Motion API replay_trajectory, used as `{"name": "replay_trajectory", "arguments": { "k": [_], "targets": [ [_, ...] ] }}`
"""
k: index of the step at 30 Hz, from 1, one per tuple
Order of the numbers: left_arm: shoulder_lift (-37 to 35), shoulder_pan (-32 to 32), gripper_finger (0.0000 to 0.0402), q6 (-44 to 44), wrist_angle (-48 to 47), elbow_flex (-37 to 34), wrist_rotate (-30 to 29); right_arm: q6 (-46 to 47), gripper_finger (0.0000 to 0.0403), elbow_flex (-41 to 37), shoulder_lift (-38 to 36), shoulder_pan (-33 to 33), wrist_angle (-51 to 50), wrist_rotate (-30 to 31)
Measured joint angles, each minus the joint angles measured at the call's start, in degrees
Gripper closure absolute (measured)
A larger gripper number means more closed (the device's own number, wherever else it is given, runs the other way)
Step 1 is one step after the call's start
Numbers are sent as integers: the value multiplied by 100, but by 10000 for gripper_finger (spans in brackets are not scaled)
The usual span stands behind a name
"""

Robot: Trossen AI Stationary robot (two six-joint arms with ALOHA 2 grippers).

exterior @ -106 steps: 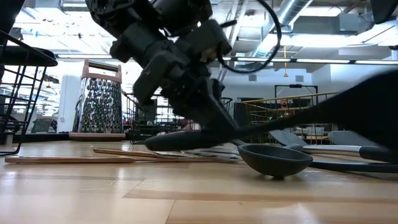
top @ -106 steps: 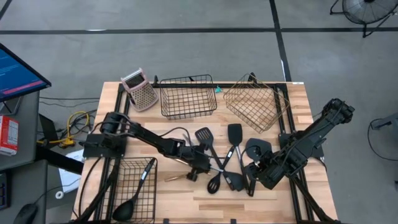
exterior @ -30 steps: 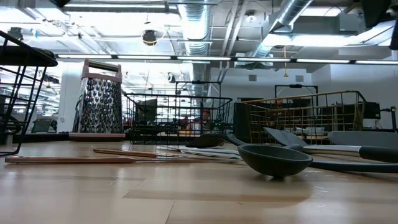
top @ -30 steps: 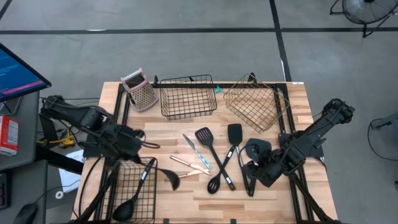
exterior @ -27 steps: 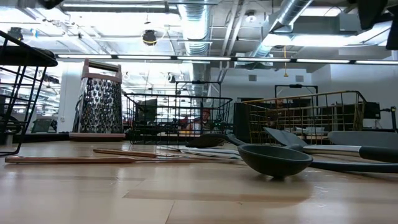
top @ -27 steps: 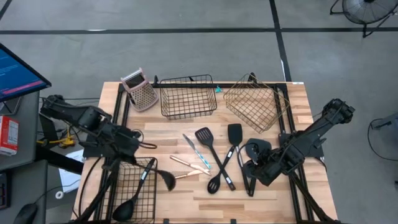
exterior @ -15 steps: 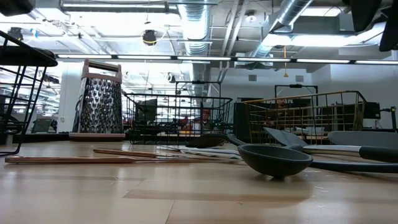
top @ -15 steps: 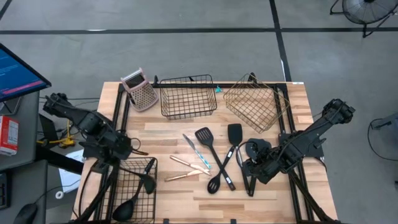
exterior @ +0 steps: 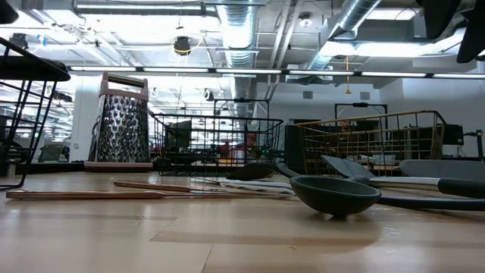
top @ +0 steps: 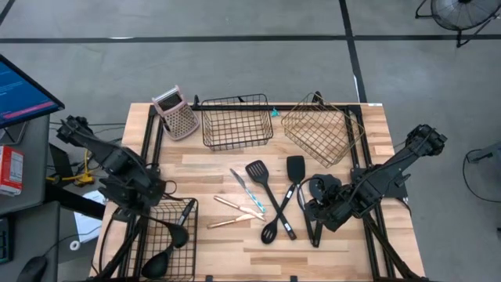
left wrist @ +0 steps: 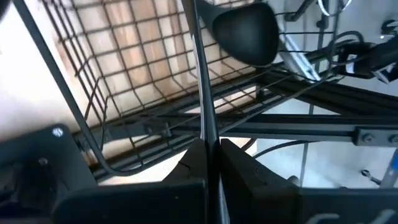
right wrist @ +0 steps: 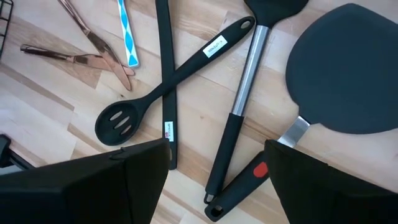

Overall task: Pick & Place Kitchen Items
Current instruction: Put the black serving spoon into the bottom black wire basket

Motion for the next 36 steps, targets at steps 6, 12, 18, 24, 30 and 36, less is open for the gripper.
{"name": "replay_trajectory", "arguments": {
  "k": [6, 12, 18, 24, 30, 36],
  "targets": [
    [294, 0, 399, -71, 6, -107, 160, -121, 143, 0, 0, 0, 0, 1],
    [514, 0, 399, -34, 8, -107, 425, -149, 143, 0, 0, 0, 0, 2],
    [506, 0, 399, -33, 3, -107, 498, -297, 143, 0, 0, 4, 0, 2],
    [504, 2, 398, -33, 3, -107, 489, -298, 143, 0, 0, 2, -20, 2],
    [504, 4, 383, -33, 7, -107, 487, -297, 143, 0, 0, 2, -22, 4],
    [504, 4, 337, -22, 44, -107, 482, -297, 143, 0, 0, 2, -19, 7]
  ]
}}
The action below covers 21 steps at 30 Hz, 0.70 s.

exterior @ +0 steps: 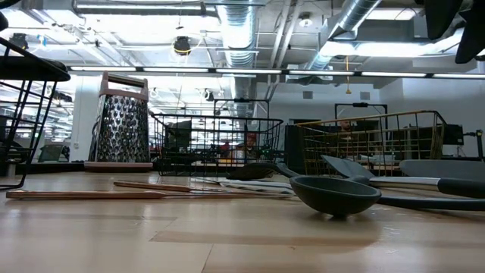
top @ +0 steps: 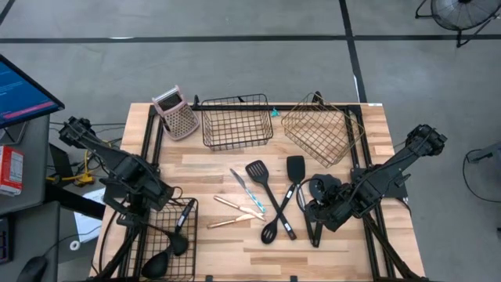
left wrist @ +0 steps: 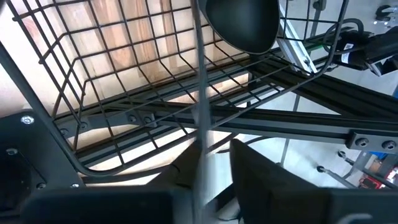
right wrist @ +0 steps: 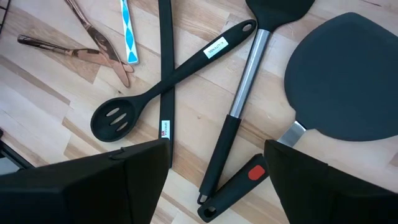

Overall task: Pick & Place Kitchen Items
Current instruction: Put the black serving spoon into the bottom black wire basket, then put the black spatula into the brown wire basket

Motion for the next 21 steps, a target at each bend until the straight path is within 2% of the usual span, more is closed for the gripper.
{"name": "replay_trajectory", "arguments": {
  "k": [9, 15, 21],
  "targets": [
    [0, 4, 274, -122, 48, 2, -309, 2, 143, 0, 0, -2, 0, 11],
    [0, 59, 266, -556, 278, 12, -496, 1, 143, 0, 0, -132, 1, 9],
    [0, 374, 269, -670, 1195, 446, -846, -408, 143, 0, 0, -467, 135, -9]
  ]
}}
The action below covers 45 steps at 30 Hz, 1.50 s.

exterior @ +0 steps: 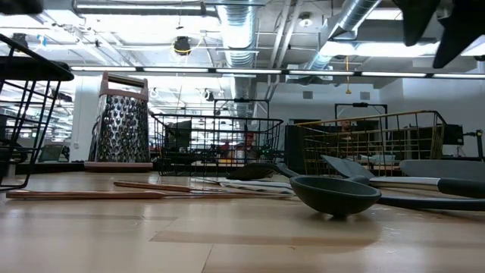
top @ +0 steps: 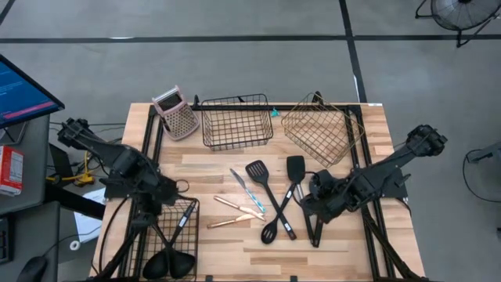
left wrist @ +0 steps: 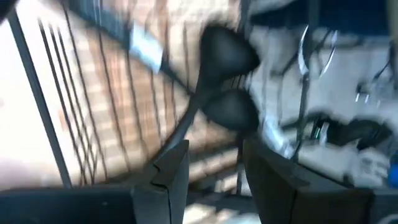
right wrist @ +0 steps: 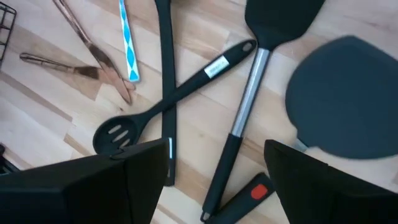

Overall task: Pick & Place Kitchen Items
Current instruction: Put the black spatula into the brown wire basket

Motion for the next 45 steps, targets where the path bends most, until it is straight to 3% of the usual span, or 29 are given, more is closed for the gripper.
{"name": "replay_trajectory", "arguments": {
  "k": [4, 7, 10, 15, 22, 27, 32, 40, 45],
  "targets": [
    [-2, 331, 270, 25, 676, 451, -604, -315, 143, 0, 0, -174, 240, -4],
    [-4, 598, 268, 152, 1463, 679, -1556, -480, 143, 0, 0, -273, 378, -16],
    [-3, 894, 262, 794, 2536, 712, -2273, -491, 143, 0, 0, -326, 394, -20],
    [251, 1412, 239, 2192, 3849, 721, -2609, -488, 143, 0, 0, -263, 408, -36],
    [1356, 2099, 190, 2844, 4797, 715, -2663, -391, 143, 0, 2, -18, 538, -43],
    [2220, 2317, 161, 3571, 4945, 712, -2048, -224, 143, 0, 2, 270, 517, -42],
    [2997, 2328, 151, 4183, 5309, 710, -1823, 6, 143, 0, 2, 553, 491, -42],
    [3724, 2334, 151, 4244, 6301, 708, -1531, 232, 143, 0, 2, 793, 475, -32],
    [4026, 2304, 151, 3826, 6491, 708, -1581, 375, 143, 0, 2, 816, 460, -22]
  ]
}}
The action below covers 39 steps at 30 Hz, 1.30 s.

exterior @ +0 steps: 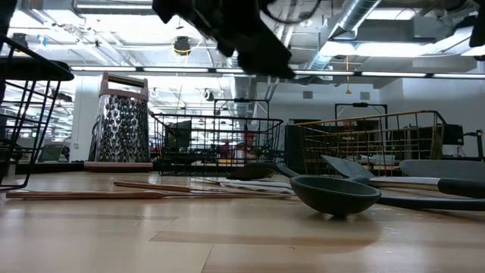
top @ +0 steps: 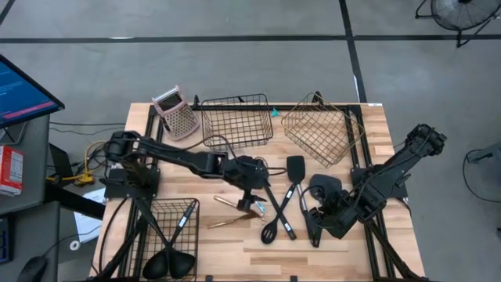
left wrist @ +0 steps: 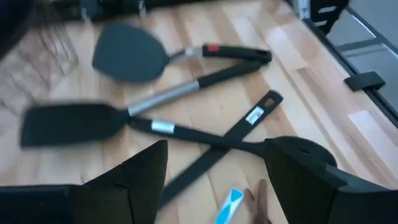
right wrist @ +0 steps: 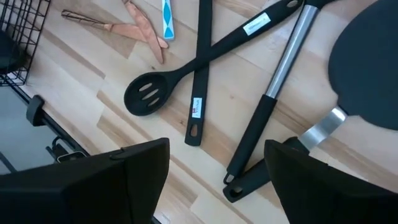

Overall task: Pick & Place Kitchen Items
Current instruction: Put the black spatula into the brown wire basket

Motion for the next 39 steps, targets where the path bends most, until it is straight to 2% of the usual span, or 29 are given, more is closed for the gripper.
{"name": "replay_trajectory", "arguments": {
  "k": [3, 6, 10, 16, 21, 27, 29, 34, 39],
  "targets": [
    [20, 1, 151, -974, -153, -4, -148, 453, 143, 0, 0, -81, -103, 8],
    [-279, 22, 151, -1748, -599, -4, -348, 948, 143, 0, 0, -206, -319, 3],
    [-1020, 24, 151, -2157, -1486, -4, -502, 1313, 143, -133, 0, -355, -495, -83],
    [-2512, 7, 151, -2693, -2319, -4, -887, 1692, 143, -615, 3, -454, -355, -811],
    [-3747, -34, 151, -2900, -2451, 0, -1468, 2089, 143, -1002, 0, -411, -86, -944],
    [-4768, -59, 151, -2919, -2529, 0, -2132, 2270, 143, -1400, 2, -415, 222, -1219],
    [-4990, -59, 151, -2925, -2590, 0, -2219, 2348, 143, -1492, 11, -413, 227, -1242],
    [-5439, -59, 151, -2944, -2788, 0, -2362, 2354, 143, -1616, 401, -422, 429, -1732],
    [-5763, -59, 151, -2947, -2952, 0, -2370, 2177, 143, -1644, 1015, -430, 1115, -1973]
  ]
}}
